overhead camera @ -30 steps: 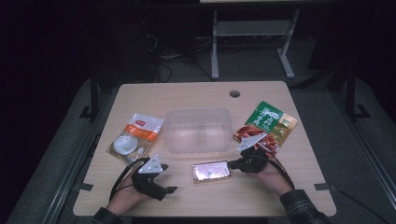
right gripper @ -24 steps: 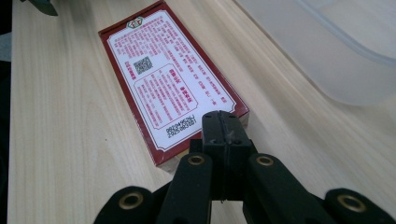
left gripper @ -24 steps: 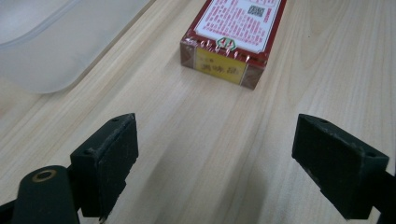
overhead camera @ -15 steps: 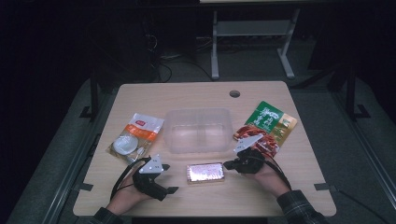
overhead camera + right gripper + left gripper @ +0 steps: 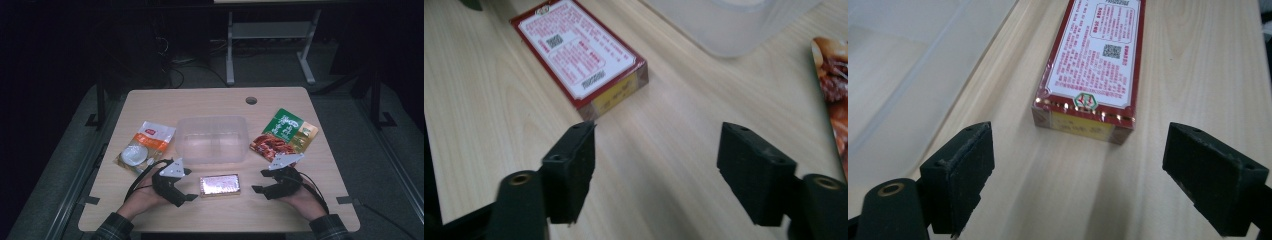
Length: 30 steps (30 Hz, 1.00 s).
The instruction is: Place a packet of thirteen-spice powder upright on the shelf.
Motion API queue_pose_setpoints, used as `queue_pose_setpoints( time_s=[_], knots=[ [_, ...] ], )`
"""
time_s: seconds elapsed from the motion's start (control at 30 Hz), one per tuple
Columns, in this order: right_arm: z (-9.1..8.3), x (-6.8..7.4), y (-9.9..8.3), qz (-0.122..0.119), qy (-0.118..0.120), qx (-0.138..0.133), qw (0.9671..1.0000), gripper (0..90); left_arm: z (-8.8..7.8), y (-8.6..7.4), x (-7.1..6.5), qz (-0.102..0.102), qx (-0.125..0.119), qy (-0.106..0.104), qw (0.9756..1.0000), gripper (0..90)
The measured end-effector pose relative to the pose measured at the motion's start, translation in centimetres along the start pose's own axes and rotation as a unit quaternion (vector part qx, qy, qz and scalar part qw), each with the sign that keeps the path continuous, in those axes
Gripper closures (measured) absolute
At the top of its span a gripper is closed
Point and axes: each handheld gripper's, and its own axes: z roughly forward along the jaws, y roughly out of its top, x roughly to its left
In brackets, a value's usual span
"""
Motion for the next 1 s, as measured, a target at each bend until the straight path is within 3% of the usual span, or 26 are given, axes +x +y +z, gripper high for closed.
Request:
queue_pose_setpoints(
  time_s=[0.4, 0.7, 1.0],
  knots=[
    [-2.3, 1.0, -3.7, 0.019, -0.03, -0.007, 0.9993, 25.5, 3.4, 2.1, 0.5, 0.033, 0.027, -0.038, 0.9984, 12.6],
    [-2.1, 0.8, -3.5, 0.013, -0.033, -0.006, 0.9994, 25.3, 5.5, 2.8, 0.3, 0.048, 0.06, -0.054, 0.9956, 14.0],
    [-1.9, 0.8, -3.4, 0.007, -0.029, -0.003, 0.9996, 25.3, 5.3, 2.7, 0.3, 0.054, 0.06, -0.052, 0.9954, 20.6]
  ],
)
